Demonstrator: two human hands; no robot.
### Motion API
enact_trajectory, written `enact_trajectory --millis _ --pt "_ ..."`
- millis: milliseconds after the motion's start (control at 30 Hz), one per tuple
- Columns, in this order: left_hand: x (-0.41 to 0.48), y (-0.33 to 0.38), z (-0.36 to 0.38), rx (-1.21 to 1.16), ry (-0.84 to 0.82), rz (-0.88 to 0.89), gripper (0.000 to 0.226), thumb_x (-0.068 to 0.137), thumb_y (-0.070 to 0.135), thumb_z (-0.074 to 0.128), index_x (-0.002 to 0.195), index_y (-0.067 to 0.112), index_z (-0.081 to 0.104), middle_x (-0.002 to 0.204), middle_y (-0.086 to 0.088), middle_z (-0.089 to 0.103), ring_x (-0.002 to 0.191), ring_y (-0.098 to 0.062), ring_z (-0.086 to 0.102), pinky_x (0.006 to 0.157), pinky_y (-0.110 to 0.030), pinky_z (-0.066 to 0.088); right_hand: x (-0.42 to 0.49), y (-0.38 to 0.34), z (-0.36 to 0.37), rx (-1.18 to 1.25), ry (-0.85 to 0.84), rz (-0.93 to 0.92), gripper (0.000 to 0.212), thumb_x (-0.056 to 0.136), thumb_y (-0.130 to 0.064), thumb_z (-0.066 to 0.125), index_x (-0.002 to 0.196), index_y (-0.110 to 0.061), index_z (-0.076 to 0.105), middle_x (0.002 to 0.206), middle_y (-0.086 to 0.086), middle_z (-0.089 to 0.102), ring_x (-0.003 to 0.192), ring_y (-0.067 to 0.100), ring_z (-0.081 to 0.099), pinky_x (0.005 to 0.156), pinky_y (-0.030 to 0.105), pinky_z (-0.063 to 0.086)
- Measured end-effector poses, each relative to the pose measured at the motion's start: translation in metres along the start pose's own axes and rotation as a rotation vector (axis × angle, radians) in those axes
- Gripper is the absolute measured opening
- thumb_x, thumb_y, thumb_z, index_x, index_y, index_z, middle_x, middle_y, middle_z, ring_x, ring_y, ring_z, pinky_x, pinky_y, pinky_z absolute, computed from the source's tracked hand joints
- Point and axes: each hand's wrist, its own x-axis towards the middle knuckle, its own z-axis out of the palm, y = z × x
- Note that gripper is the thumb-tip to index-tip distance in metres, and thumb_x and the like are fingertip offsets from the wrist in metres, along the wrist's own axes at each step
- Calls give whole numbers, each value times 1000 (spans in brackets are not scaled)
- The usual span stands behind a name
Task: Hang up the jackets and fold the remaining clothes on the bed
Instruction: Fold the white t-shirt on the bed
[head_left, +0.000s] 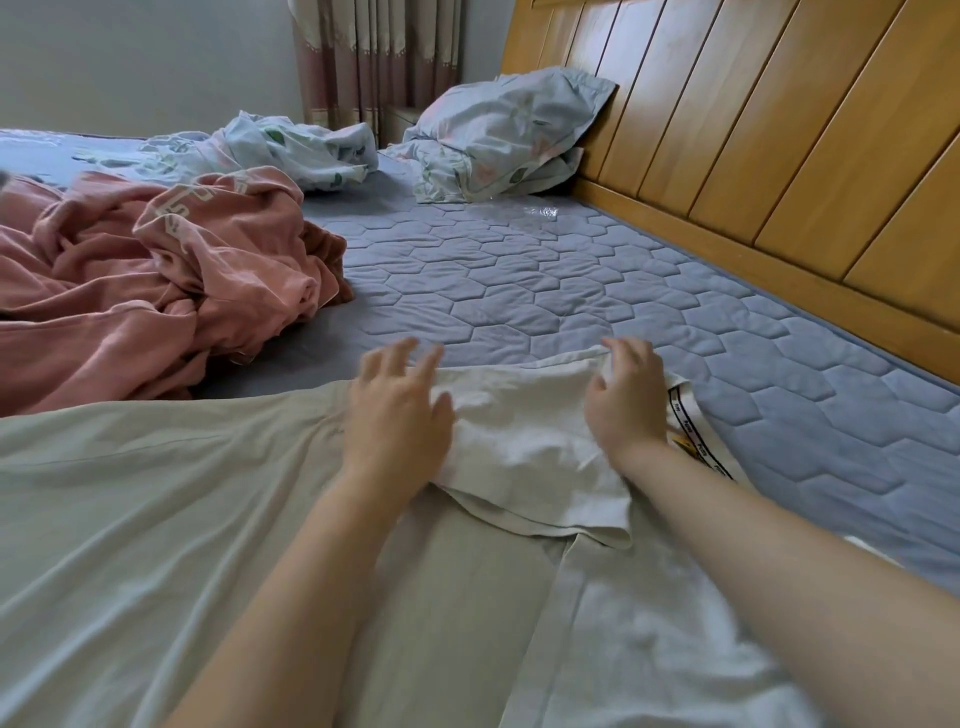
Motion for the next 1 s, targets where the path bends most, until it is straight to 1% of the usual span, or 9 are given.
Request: enact_trajectory --millis 67,133,200,333,433,600,700,800,1000 --pt "-6 12 4 21 -255 143 65 89 56 26 144 25 41 156 -5 28 144 -31 15 116 -47 16 -17 1 9 -152 -283 -137 48 96 -26 36 141 -12 41 147 10 38 139 26 28 115 45 21" --pt "-16 11 16 194 -549 159 63 93 61 18 151 34 20 161 3 7 148 -24 -5 119 -47 -1 -23 12 13 -374 -581 -66 58 99 -43 18 151 -19 22 159 1 16 147 17 9 117 51 4" --pt "-22 5 22 257 -639 108 60 97 59 21 152 37 9 161 8 -3 147 -21 -13 117 -47 -9 -17 19 8 -520 -639 54 63 99 -50 11 153 -18 9 161 -2 1 148 17 -3 116 53 -5" --pt "-25 0 26 261 -580 66 66 93 66 17 151 39 4 161 9 -7 146 -20 -17 116 -50 -13 -18 -1 -1 -531 -438 -126 62 100 -46 13 153 -16 7 161 5 -3 148 22 -6 116 49 -9" --pt "-27 0 28 281 -583 68 69 91 68 16 151 38 2 161 8 -8 146 -20 -19 115 -50 -14 -32 -9 1 -333 -682 -368 54 102 -42 23 152 -24 17 161 -1 10 148 13 2 116 44 -3" --pt "-31 -4 34 273 -522 74 76 84 74 9 151 39 2 160 9 -8 145 -18 -20 115 -47 -16 -4 31 -6 -674 -614 250 62 99 -46 13 153 -14 11 161 6 5 148 24 -3 115 57 -6" --pt "-34 -8 36 224 -484 55 75 87 70 14 152 35 3 160 9 -8 145 -16 -20 116 -43 -15 -6 -3 -6 -570 -462 50 59 101 -39 17 154 -16 2 161 7 -6 147 24 -9 115 53 -8" --pt "-36 -9 36 175 -382 38 85 79 66 5 154 26 5 161 7 -5 147 -15 -15 116 -38 -12 -49 -26 1 -353 -609 -191 56 102 -39 21 154 -24 7 161 -2 -1 148 15 -2 117 46 -4" --pt "-51 -6 30 272 -355 -105 82 81 59 6 154 21 7 161 -4 -6 148 -21 -10 116 -41 -7 -56 3 -1 -525 -733 5 58 102 -42 14 153 -17 5 161 -2 2 148 15 1 117 47 2"
